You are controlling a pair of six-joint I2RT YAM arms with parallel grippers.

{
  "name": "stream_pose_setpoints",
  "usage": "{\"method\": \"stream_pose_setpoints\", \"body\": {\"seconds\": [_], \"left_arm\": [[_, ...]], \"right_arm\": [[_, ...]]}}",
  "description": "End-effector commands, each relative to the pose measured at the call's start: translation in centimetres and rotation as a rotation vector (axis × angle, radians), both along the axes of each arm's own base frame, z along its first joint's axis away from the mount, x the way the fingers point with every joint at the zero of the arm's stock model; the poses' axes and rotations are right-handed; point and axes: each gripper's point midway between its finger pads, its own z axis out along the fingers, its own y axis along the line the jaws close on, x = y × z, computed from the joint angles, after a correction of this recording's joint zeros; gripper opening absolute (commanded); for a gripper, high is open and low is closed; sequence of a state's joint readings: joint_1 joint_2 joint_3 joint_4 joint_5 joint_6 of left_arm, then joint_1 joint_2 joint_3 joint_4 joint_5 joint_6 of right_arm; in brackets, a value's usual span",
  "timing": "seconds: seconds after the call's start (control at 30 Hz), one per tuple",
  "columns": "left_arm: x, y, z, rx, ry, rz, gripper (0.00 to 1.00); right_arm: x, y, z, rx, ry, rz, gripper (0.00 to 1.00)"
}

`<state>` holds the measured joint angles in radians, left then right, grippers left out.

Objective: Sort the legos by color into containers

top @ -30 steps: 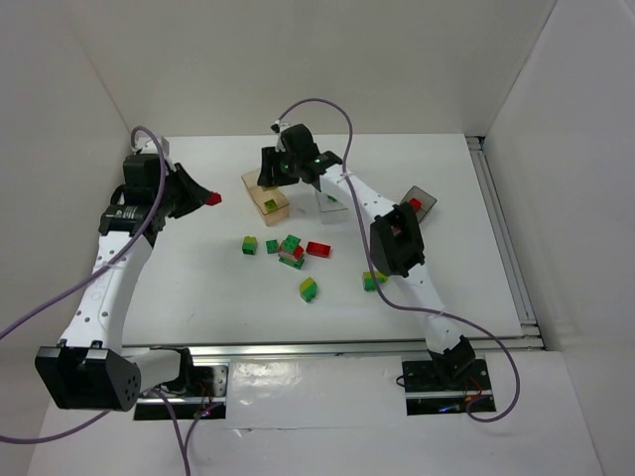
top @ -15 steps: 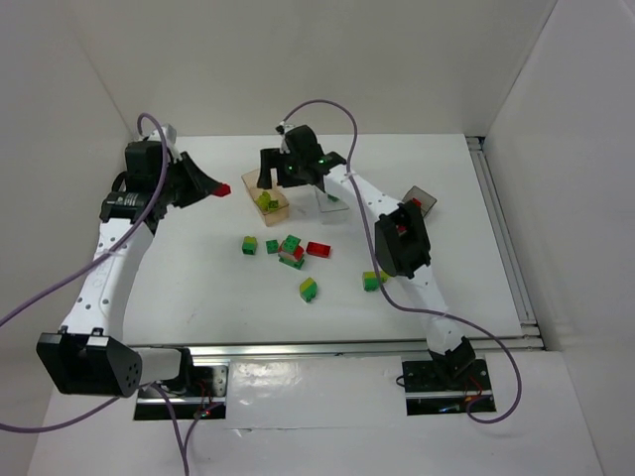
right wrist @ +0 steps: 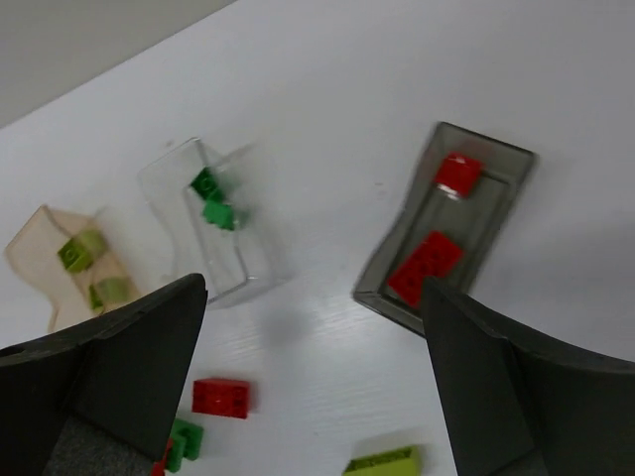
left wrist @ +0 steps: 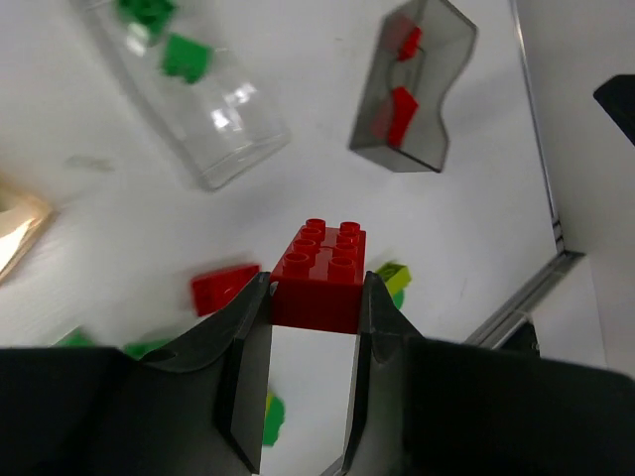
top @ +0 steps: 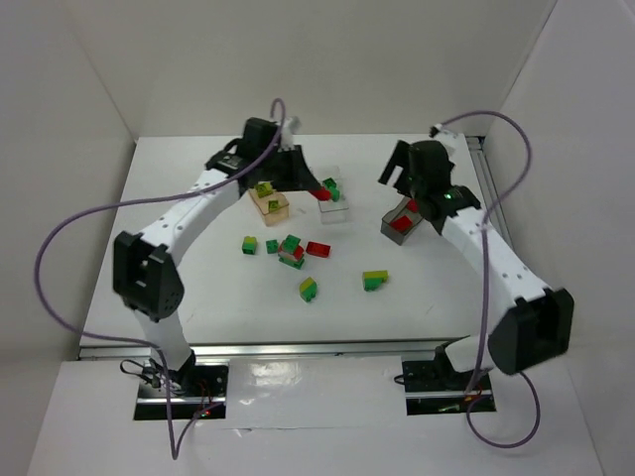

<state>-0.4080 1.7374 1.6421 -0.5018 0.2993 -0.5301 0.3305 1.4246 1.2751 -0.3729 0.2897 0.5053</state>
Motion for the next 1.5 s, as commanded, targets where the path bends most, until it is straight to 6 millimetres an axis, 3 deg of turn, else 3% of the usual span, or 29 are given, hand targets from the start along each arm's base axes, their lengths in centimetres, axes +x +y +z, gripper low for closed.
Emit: {"method": "stream_pose_setpoints", "body": {"seconds": [0.0,0.03,0.07,0.13,0.17,0.2,0.23,0.27,0.33,0.43,0.6,0.63,0.73,0.77,0.8,0.9,0.97,1.0,1.03,1.1,1.13,1.23,1.27,1.3,1.33,1.37,1.4,1.43,1.47], "left_arm": [[0.0,-7.3,1.9,-0.083,-0.050,-0.160,0.00],[0.7,-8.8,3.5,-0.100,-0.085,-0.179,0.00],[0.7,-11.4,0.5,-0.082,-0.030,-0.223,0.00],[1.1,-14.0,-0.5,-0.092,-0.014,-0.260,0.00],[1.2,-16.0,1.1,-0.117,-0.060,-0.290,0.00],[1.9,-17.5,-1.7,-0.105,-0.021,-0.296,0.00],[2.5,-18.7,-0.3,-0.133,-0.058,-0.302,0.00],[2.5,-19.7,-0.6,-0.138,-0.064,-0.316,0.00],[3.4,-21.0,-2.9,-0.157,-0.030,-0.322,0.00],[3.9,-22.7,-2.5,-0.216,-0.069,-0.328,0.00],[5.0,-24.5,-5.8,-0.237,-0.043,-0.309,0.00],[5.3,-24.7,-6.2,-0.240,-0.048,-0.309,0.03],[5.3,-25.5,-7.7,-0.272,-0.026,-0.329,0.30],[4.9,-25.8,-7.3,-0.295,-0.015,-0.348,0.37],[4.9,-26.0,-7.9,-0.303,0.001,-0.351,0.54],[4.2,-25.9,-7.0,-0.311,-0.007,-0.385,0.76],[3.7,-25.4,-6.5,-0.295,-0.014,-0.394,0.85],[3.6,-24.9,-3.9,-0.288,-0.071,-0.395,0.88],[3.2,-24.3,-3.8,-0.264,-0.067,-0.392,0.90],[3.1,-23.1,-1.6,-0.230,-0.118,-0.368,0.90],[2.4,-22.0,1.1,-0.216,-0.166,-0.368,0.90],[3.5,-17.2,3.6,-0.145,-0.204,-0.258,0.84],[3.6,-14.1,5.2,-0.131,-0.212,-0.202,0.82],[3.8,-12.0,5.1,-0.099,-0.196,-0.150,0.82],[3.9,-10.1,5.3,-0.077,-0.189,-0.106,0.81],[3.6,-6.8,5.9,-0.056,-0.176,-0.034,0.81],[3.9,-4.5,5.7,-0.016,-0.179,0.038,0.81],[3.5,-2.8,5.6,0.011,-0.169,0.078,0.81],[3.0,-1.0,4.0,0.048,-0.136,0.116,0.81]], "right_arm": [[-3.9,-5.8,-0.4,-0.023,0.003,-0.260,0.96],[-5.2,-7.1,-0.6,-0.043,0.012,-0.319,0.96],[-6.3,-8.3,-1.4,-0.050,0.022,-0.361,0.96],[-8.5,-10.1,-0.2,-0.018,-0.021,-0.447,0.97],[-9.4,-11.0,-0.6,-0.020,-0.019,-0.480,0.97],[-10.3,-11.4,0.3,0.009,-0.053,-0.507,0.97],[-11.1,-12.0,0.6,-0.006,-0.053,-0.526,0.97],[-11.7,-12.5,0.5,0.004,-0.056,-0.542,0.97],[-12.9,-12.8,1.3,0.031,-0.086,-0.548,0.97],[-14.6,-12.8,1.0,0.082,-0.110,-0.540,0.98],[-15.6,-12.9,1.4,0.131,-0.171,-0.531,0.98],[-15.7,-13.0,1.3,0.126,-0.163,-0.531,0.98],[-15.5,-13.0,1.4,0.101,-0.137,-0.526,0.98],[-15.4,-13.0,1.3,0.086,-0.123,-0.523,0.98],[-15.4,-13.0,1.2,0.086,-0.123,-0.523,0.98],[-15.0,-12.8,1.1,0.075,-0.125,-0.505,0.99],[-14.6,-12.2,0.6,0.076,-0.114,-0.478,0.99],[-14.3,-12.1,0.2,0.065,-0.094,-0.467,0.99],[-14.0,-11.8,0.0,0.068,-0.089,-0.459,0.99],[-13.4,-11.1,-0.8,0.048,-0.055,-0.409,0.99],[-12.8,-10.1,-0.9,0.063,-0.046,-0.361,0.99],[-11.1,-7.5,-3.1,0.016,0.018,-0.178,0.96],[-10.8,-5.3,-3.9,0.035,0.049,-0.065,0.95],[-10.3,-3.3,-6.1,-0.002,0.117,0.030,0.95],[-10.0,-1.9,-6.8,-0.020,0.148,0.080,0.93],[-9.5,-0.2,-6.9,-0.044,0.163,0.141,0.93],[-9.7,2.3,-9.5,-0.115,0.247,0.214,0.93],[-9.7,3.3,-10.3,-0.179,0.268,0.250,0.93],[-9.5,4.0,-11.0,-0.247,0.284,0.269,0.93]]}}
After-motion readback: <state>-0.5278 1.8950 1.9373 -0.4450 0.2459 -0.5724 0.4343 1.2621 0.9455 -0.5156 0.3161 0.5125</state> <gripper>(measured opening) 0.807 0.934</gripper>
